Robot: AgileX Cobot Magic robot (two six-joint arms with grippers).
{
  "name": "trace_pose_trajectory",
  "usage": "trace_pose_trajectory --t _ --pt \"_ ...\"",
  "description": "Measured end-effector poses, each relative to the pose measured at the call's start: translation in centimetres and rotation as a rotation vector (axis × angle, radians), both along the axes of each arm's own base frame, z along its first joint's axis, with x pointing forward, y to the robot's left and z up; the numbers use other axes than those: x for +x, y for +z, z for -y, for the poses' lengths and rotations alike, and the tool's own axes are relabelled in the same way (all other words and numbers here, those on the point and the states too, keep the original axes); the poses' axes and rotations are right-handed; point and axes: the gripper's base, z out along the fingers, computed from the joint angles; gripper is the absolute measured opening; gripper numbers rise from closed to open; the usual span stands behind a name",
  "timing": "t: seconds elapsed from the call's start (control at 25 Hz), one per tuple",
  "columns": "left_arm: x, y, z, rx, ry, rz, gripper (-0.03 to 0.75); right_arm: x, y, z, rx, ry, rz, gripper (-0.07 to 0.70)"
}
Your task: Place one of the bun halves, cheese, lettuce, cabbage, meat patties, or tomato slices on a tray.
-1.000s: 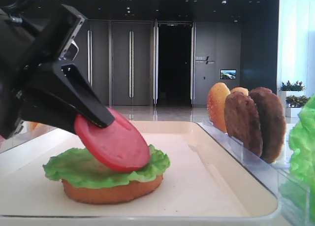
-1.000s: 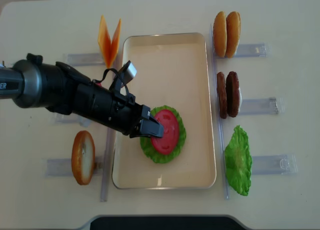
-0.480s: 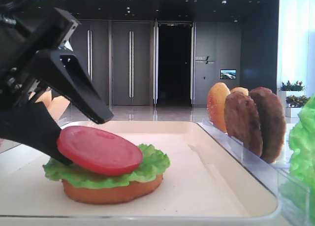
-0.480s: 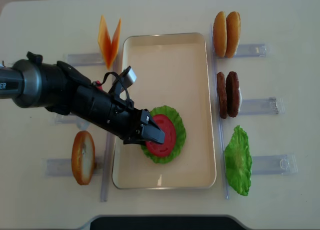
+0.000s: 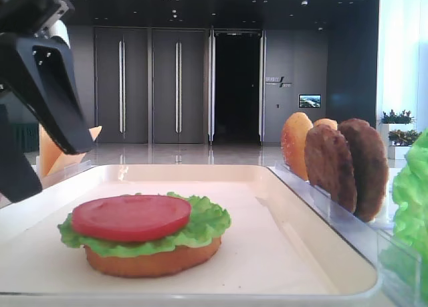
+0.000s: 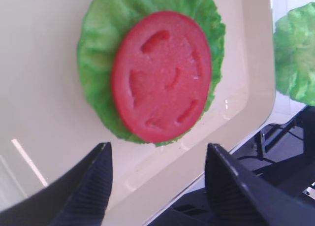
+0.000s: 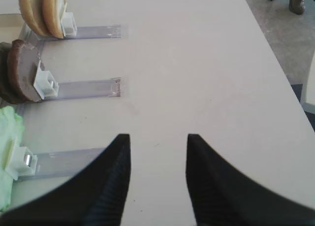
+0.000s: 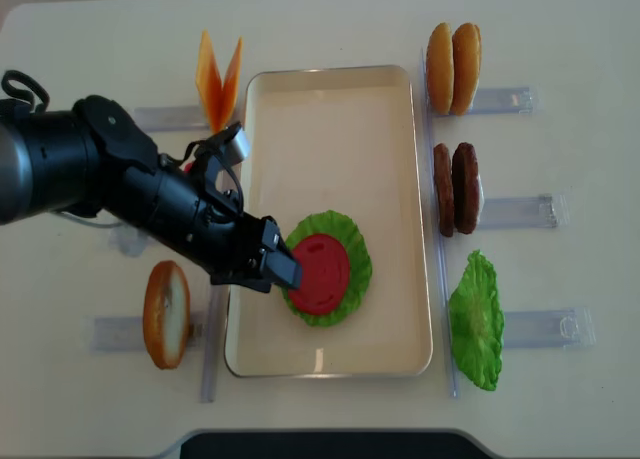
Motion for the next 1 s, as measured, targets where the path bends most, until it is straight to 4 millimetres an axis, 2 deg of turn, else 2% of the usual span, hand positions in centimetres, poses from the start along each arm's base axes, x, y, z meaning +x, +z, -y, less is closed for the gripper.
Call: trace_pose_trajectory --t 0.12,0.24,0.48,0.72,1.0 --pt "0.2 0.4 -0.2 0.039 -0.010 -0.011 0.453 0.0 0.0 0.0 0.000 0.000 0.000 0.293" --pt "0.8 1.6 -0.2 0.066 -0.021 0.004 0.453 0.0 0.0 0.0 0.000 0.000 0.000 0.293" --pt "2.0 6.8 -0.8 0.144 -0.011 0.133 0.453 0.0 0.0 0.0 0.000 0.000 0.000 0.293" --pt "2.2 10.2 -3.2 0.414 0.013 0.149 0.453 0.0 0.0 0.0 0.000 0.000 0.000 0.293" --pt "3.3 11.2 -7.4 0.485 0.127 0.109 0.453 0.0 0.0 0.0 0.000 0.000 -0.001 0.293"
